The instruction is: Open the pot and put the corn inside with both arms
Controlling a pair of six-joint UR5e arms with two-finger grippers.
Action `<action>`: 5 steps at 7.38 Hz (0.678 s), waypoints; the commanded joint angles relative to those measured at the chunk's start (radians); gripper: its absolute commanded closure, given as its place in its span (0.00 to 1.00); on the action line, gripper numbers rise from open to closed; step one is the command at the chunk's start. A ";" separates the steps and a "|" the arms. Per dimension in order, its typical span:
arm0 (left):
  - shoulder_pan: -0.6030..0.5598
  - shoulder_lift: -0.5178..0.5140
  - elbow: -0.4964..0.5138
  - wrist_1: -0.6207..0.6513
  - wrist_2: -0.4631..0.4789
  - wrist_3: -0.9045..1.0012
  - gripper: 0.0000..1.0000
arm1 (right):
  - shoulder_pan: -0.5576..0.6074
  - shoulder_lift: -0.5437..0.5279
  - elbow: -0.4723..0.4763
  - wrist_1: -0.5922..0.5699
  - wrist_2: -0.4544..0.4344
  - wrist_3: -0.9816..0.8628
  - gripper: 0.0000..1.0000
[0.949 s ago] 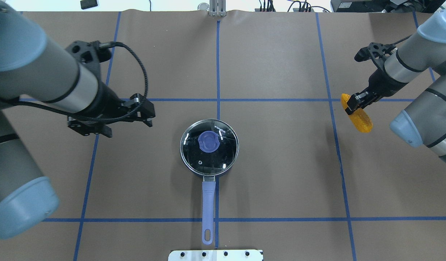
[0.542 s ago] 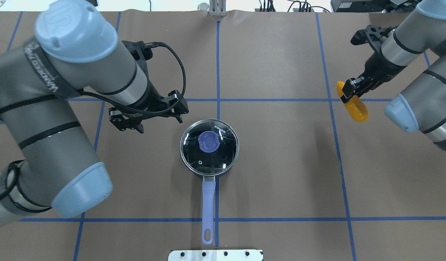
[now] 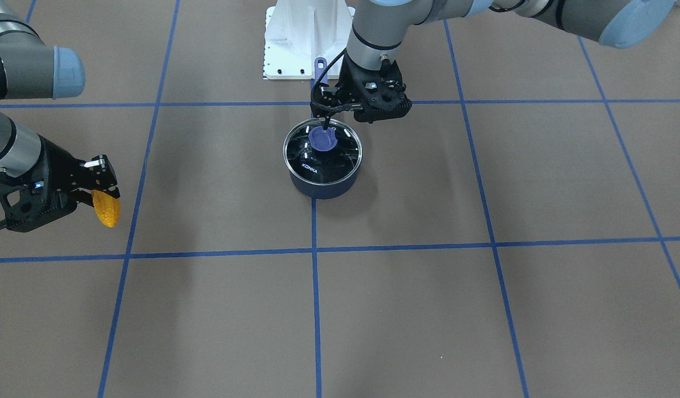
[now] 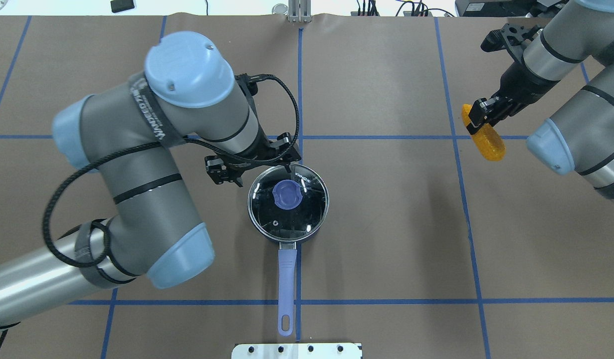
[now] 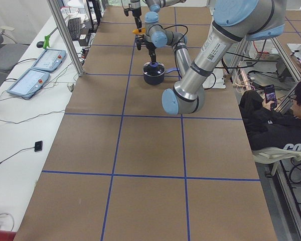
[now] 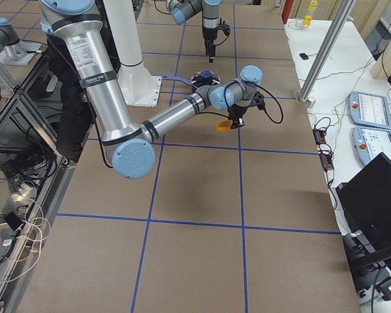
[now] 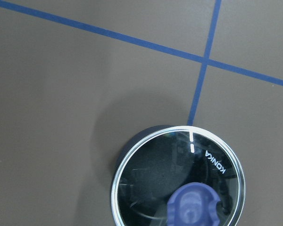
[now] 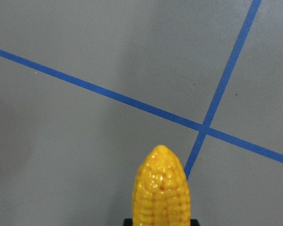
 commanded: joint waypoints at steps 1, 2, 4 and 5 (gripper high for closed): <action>0.031 -0.050 0.100 -0.057 0.036 -0.043 0.02 | 0.001 0.001 0.003 0.000 0.000 0.000 0.91; 0.053 -0.057 0.131 -0.085 0.063 -0.060 0.02 | 0.000 0.001 0.001 0.000 -0.001 0.000 0.91; 0.061 -0.055 0.146 -0.091 0.073 -0.054 0.02 | 0.000 0.001 0.001 0.000 -0.001 0.000 0.91; 0.062 -0.055 0.154 -0.091 0.073 -0.054 0.02 | 0.000 0.001 0.001 0.000 -0.001 0.000 0.90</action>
